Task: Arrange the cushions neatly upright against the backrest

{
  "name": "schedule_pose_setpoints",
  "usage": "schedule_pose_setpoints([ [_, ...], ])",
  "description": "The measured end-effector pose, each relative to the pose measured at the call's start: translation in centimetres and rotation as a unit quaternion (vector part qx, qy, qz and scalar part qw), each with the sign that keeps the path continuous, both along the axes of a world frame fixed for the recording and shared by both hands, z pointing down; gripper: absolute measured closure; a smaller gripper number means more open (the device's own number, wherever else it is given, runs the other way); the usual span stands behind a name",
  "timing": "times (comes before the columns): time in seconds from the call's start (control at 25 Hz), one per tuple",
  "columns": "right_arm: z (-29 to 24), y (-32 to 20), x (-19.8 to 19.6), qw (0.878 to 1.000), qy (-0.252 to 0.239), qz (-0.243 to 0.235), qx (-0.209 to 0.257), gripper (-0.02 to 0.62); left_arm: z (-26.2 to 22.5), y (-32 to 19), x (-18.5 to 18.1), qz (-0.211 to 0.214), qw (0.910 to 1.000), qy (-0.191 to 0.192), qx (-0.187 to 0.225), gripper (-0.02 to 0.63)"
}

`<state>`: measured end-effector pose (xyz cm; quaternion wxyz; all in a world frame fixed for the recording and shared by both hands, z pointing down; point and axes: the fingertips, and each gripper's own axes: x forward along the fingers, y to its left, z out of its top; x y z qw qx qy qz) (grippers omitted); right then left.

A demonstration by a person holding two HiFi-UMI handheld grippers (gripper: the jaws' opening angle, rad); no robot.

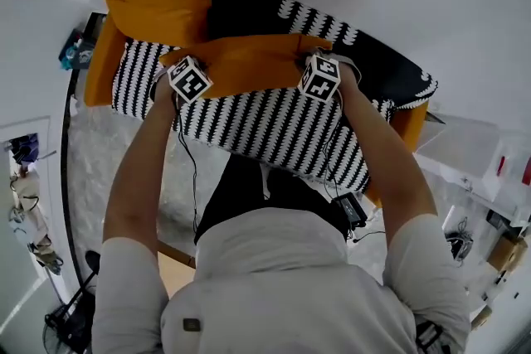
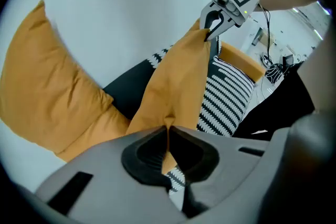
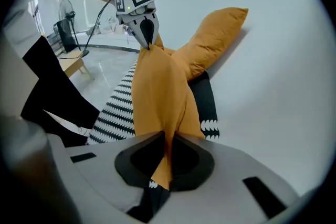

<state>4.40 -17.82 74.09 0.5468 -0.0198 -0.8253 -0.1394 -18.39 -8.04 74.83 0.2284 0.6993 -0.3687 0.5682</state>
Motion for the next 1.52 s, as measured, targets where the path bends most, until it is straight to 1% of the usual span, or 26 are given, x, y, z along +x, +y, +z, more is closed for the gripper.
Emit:
schedule_pose_setpoints([
  [0.24,-5.1,1.2,9.8,0.998,-0.027,0.052,0.01,0.554,-5.6,-1.7,8.8,0.039,0.999,-0.008,0.02,0.591],
  [0.48,-10.2,2.8,19.7,0.992,-0.047,0.11,0.025,0.554,-10.9,-4.1,17.8,0.098,0.994,-0.02,0.045,0.591],
  [0.6,-12.1,3.6,23.6,0.989,-0.048,0.14,0.03,0.554,-12.5,-5.0,21.6,0.128,0.9901,-0.018,0.054,0.591],
  [0.76,-13.2,4.3,28.0,0.983,-0.041,0.176,0.034,0.554,-13.2,-5.8,26.0,0.166,0.9848,-0.008,0.052,0.591],
  [0.84,-13.6,4.6,29.9,0.979,-0.034,0.196,0.036,0.554,-13.2,-6.1,27.9,0.191,0.9804,-0.001,0.05,0.591],
  [0.96,-13.8,4.8,32.1,0.972,-0.026,0.229,0.039,0.554,-13.3,-7.0,30.5,0.238,0.9698,0.011,0.051,0.591],
  [1.04,-13.8,5.1,33.1,0.968,-0.019,0.248,0.041,0.554,-13.1,-7.6,31.7,0.262,0.9637,0.018,0.048,0.591],
  [1.28,-13.6,5.7,35.8,0.951,-0.006,0.307,0.042,0.554,-12.5,-9.3,34.8,0.319,0.9463,0.031,0.039,0.591],
  [1.4,-13.3,5.8,37.1,0.941,-0.003,0.334,0.044,0.554,-11.8,-10.1,36.1,0.334,0.9415,0.033,0.028,0.591],
  [1.52,-12.7,6.1,38.3,0.936,0.002,0.35,0.044,0.554,-11.3,-10.2,37.5,0.351,0.9354,0.037,0.02,0.591],
])
